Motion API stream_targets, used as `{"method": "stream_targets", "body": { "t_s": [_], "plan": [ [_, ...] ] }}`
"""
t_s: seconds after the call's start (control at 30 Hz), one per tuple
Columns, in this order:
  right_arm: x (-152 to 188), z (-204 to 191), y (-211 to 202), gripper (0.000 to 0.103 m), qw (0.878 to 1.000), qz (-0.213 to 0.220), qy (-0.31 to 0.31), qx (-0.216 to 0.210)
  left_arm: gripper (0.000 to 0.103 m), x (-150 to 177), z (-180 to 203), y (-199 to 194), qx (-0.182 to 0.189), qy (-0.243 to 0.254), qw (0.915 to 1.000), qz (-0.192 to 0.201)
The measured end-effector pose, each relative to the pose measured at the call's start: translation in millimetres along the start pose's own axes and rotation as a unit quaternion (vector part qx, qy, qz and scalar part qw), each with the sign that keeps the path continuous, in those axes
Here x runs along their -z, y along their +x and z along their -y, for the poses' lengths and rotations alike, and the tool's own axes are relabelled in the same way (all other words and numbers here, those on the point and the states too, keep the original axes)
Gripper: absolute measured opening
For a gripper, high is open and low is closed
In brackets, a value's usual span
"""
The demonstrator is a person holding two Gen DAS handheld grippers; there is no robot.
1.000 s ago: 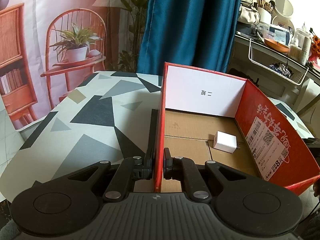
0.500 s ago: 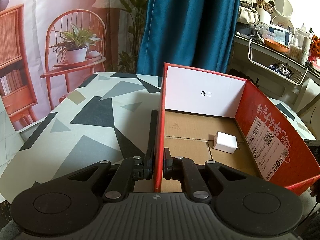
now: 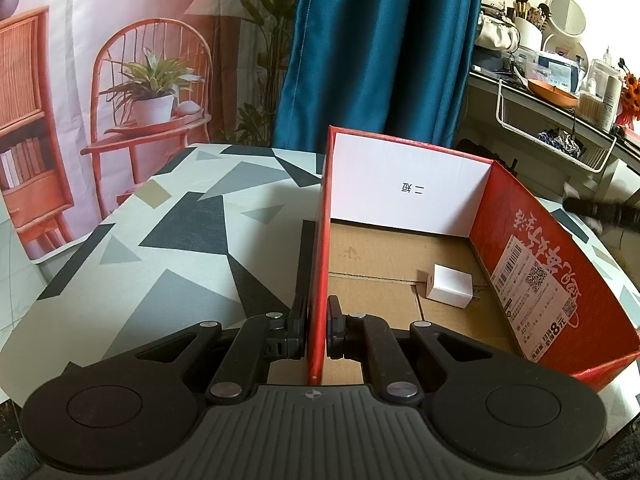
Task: Organize rigid objects
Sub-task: 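Grasp the gold card in its clear case with the right gripper, then lower the gold card into the red box and open the right gripper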
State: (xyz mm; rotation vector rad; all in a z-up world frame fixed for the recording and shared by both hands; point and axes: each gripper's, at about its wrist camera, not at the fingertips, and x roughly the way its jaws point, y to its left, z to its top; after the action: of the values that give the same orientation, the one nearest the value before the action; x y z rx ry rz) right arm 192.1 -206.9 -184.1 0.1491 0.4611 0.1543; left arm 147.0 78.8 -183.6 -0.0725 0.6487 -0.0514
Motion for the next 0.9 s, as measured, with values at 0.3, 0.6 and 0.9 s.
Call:
{"method": "stream_targets", "body": {
  "t_s": [0.3,0.6,0.9],
  "plan": [
    [-13,-52,9,0.066,0.996,0.0,-0.065,-0.064,0.01,1,0,1,0.0,-0.004,1.0,0.003],
    [-2,-68,10,0.066,0.994,-0.012,-0.088,-0.059,0.01,1,0,1,-0.002,0.0,1.0,0.003],
    [1,-66,12,0.066,0.994,-0.016,-0.089,-0.059,0.01,1,0,1,-0.002,0.001,1.0,0.004]
  ]
}}
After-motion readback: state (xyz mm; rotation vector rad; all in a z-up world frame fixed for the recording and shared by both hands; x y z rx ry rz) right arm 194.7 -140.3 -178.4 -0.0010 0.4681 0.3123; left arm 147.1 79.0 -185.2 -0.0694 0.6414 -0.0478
